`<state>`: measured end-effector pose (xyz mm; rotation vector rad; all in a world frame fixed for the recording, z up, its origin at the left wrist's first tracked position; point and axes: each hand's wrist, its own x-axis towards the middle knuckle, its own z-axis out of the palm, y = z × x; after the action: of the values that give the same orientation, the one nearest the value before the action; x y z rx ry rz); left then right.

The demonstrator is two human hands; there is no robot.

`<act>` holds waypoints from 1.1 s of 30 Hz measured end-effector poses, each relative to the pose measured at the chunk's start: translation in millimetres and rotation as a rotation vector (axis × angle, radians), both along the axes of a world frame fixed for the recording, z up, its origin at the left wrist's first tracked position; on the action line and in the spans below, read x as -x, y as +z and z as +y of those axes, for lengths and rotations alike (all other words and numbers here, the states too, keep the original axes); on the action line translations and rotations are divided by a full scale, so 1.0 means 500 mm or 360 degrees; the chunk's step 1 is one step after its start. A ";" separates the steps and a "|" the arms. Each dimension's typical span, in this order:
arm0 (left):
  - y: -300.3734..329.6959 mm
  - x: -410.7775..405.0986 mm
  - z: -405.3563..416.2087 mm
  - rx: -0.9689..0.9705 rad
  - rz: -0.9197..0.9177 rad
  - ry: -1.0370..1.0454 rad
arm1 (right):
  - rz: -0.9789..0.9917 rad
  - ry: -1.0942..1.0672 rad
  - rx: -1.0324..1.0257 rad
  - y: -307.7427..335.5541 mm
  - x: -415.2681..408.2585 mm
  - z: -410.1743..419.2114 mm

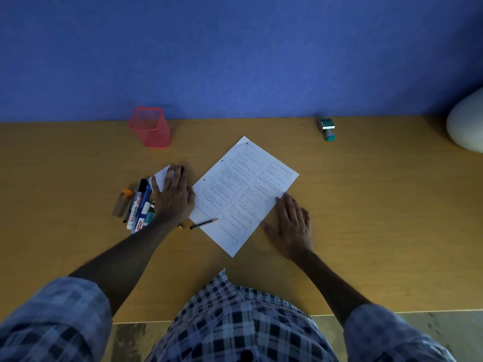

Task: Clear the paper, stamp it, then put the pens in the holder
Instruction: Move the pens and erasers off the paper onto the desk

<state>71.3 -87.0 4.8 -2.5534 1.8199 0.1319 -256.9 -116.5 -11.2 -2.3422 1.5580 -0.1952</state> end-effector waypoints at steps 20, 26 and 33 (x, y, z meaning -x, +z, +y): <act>-0.013 -0.074 0.061 0.0167 0.0228 0.0068 | 0.0026 0.0011 0.0000 -0.011 0.003 -0.002; -0.009 -0.077 0.066 0.0207 0.0197 0.0049 | 0.0031 0.0012 0.0007 -0.010 0.002 -0.002; 0.027 0.012 0.040 0.0339 0.0200 -0.0409 | 0.0022 0.0023 0.0054 -0.014 0.005 -0.002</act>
<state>65.1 -67.1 18.2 -2.4587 2.3068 0.1033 -259.1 -117.4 -18.1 -2.3850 1.5558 -0.2042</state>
